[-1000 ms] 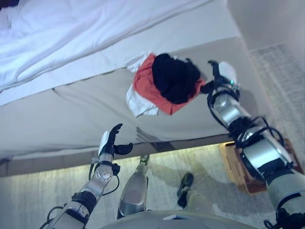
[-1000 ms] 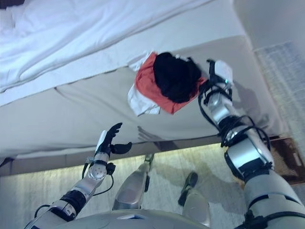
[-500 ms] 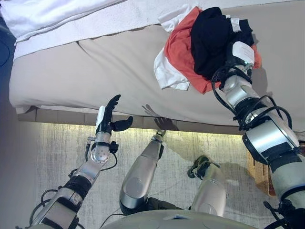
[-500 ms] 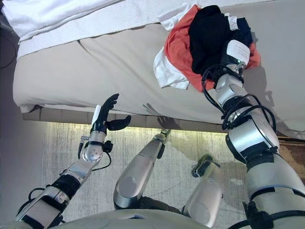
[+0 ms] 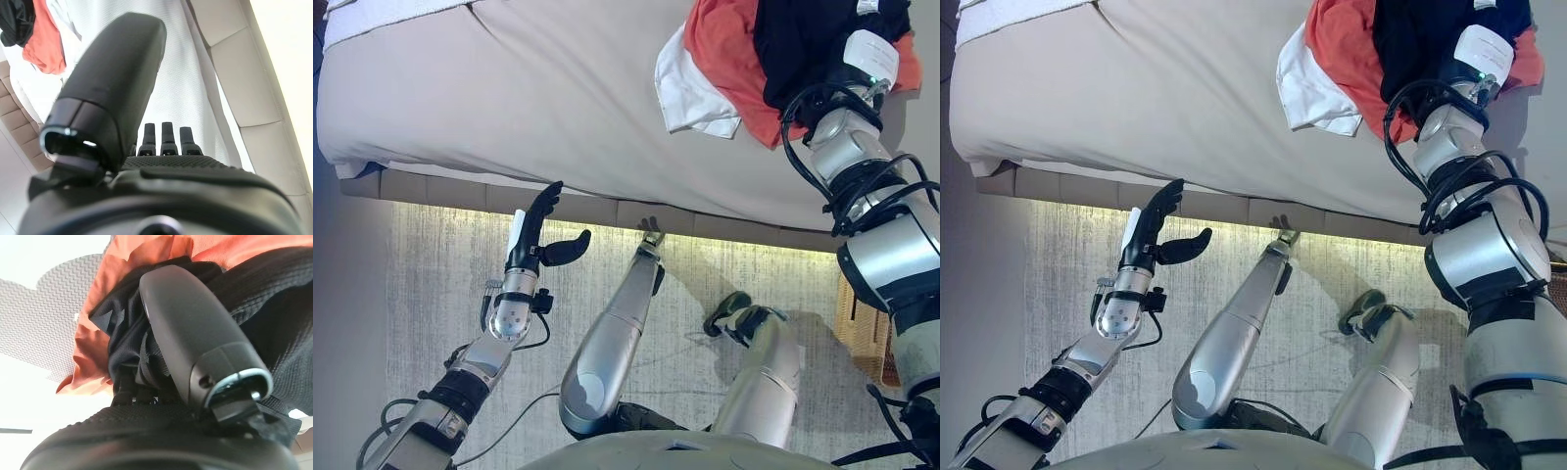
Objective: Pick up the clothes from the bed and place them into the basket
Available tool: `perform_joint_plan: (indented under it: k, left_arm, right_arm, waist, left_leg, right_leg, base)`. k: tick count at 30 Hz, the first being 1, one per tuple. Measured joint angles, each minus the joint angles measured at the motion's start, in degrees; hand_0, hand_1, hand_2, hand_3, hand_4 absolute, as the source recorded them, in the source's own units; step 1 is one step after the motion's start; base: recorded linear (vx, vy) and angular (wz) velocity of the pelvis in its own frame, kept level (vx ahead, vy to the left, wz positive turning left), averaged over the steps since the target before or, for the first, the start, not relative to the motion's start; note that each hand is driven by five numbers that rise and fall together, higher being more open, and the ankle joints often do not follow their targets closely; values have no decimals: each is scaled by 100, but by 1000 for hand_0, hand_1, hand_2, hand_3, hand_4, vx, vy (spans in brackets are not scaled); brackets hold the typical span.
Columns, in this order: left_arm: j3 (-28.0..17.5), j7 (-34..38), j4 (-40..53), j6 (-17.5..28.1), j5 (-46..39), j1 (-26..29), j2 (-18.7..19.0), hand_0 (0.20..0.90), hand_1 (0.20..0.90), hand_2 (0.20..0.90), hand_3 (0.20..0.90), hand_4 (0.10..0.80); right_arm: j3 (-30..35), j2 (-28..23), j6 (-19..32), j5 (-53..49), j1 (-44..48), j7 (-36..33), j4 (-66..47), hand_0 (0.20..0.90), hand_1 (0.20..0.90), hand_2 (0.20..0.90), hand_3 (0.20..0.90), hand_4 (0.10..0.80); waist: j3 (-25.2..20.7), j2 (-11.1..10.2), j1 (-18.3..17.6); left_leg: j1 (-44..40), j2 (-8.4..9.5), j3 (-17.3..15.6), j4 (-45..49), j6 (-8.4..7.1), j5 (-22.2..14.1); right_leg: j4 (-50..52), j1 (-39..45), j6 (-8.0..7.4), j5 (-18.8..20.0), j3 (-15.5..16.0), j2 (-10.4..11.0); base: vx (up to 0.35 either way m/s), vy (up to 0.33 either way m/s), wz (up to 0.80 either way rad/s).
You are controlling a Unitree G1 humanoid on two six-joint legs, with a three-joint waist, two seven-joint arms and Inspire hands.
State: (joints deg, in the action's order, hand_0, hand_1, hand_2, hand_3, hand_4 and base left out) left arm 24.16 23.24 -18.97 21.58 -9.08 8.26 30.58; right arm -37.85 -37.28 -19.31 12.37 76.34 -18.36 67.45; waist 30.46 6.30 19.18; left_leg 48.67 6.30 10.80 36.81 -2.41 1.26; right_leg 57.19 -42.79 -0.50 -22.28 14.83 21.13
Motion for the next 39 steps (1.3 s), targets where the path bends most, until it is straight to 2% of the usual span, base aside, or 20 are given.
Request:
perform_joint_plan:
  k: [1, 10, 19, 22, 23, 26, 27, 31, 36, 39]
  left_arm:
    - [-2, -1, 60, 13, -2, -31, 30, 900, 900, 900, 900, 800]
    - [-3, -15, 85, 76, -1, -133, 132, 900, 900, 900, 900, 800]
    - [-20, -173, 20, -19, 2, -269, 194, 900, 900, 900, 900, 800]
    - [-22, -217, -35, -104, 7, -274, 197, 900, 900, 900, 900, 800]
    - [-22, -228, -47, -150, 10, -289, 197, 900, 900, 900, 900, 800]
    - [-32, -260, -54, -248, 26, -265, 199, 900, 900, 900, 900, 800]
    - [-37, -293, -86, -298, 28, -266, 199, 900, 900, 900, 900, 800]
    - [-50, -419, -238, -544, 191, -214, 205, 900, 900, 900, 900, 800]
    - [-157, -511, -375, -784, 312, -218, 208, 900, 900, 900, 900, 800]
    - [-158, -517, -626, -799, 424, -208, 213, 900, 900, 900, 900, 800]
  right_arm:
    - [-74, -22, 1, -24, 26, -4, 0, 300, 300, 300, 200, 100]
    - [-142, -82, 45, -51, -5, 12, -7, 300, 300, 300, 200, 100]
    - [-136, 36, 126, -55, -478, 142, -37, 300, 300, 300, 200, 100]
    - [-125, 20, 175, -58, -518, 185, -55, 300, 300, 300, 200, 100]
    - [-118, 15, 193, -59, -562, 205, -90, 300, 300, 300, 200, 100]
    - [-108, -30, 225, -66, -591, 245, -200, 300, 300, 300, 200, 100]
    - [-87, -40, 235, -119, -600, 282, -267, 300, 300, 300, 200, 100]
    - [15, -293, 395, -305, -615, 357, -620, 300, 300, 300, 200, 100]
    - [507, -495, 514, -692, -637, 384, -808, 300, 300, 300, 200, 100]
    - [836, -625, 535, -1226, -731, 469, -1105, 300, 300, 300, 200, 100]
  waist:
    - [0, 0, -2]
    - [1, -2, -26]
    - [2, -7, -63]
    - [13, -28, -121]
    - [16, -33, -111]
    - [6, -72, -147]
    - [-1, -89, -152]
    - [-24, -158, -249]
    - [-143, -349, -410]
    - [-442, -532, -634]
  left_leg:
    - [27, 0, 0, -1, 0, 0]
    - [-112, -13, -69, -16, -2, -1]
    - [-1332, -124, -212, -529, 61, -18]
    - [-1777, -147, -324, -729, 126, 9]
    - [-1964, -162, -359, -819, 140, 3]
    - [-2479, -260, -440, -1161, 168, -12]
    - [-2634, -285, -484, -1264, 169, 7]
    - [-3192, -430, -640, -1804, 184, 116]
    - [-3916, -539, -779, -2494, 182, 254]
    - [-4122, -583, -842, -2859, 176, 311]
  right_leg:
    - [10, -35, 0, 0, -4, -7]
    - [-35, 58, 2, 1, -174, -106]
    - [-775, 1310, 11, 15, -162, -183]
    - [-1091, 1726, -93, 169, -176, -183]
    - [-1244, 1933, -175, 264, -170, -197]
    - [-1704, 2426, -171, 387, -156, -274]
    - [-1861, 2583, -240, 466, -155, -319]
    - [-2500, 3105, -309, 737, -152, -444]
    - [-3294, 3772, -436, 1024, -185, -624]
    - [-3764, 4007, -476, 1190, -191, -711]
  base:
    - [0, 0, 0]
    - [22, -24, -2]
    - [36, -29, -8]
    - [23, -22, -14]
    - [30, -20, -19]
    - [48, -21, -23]
    - [10, 9, -18]
    - [64, 1, -21]
    - [77, 7, -17]
    - [42, 28, -14]
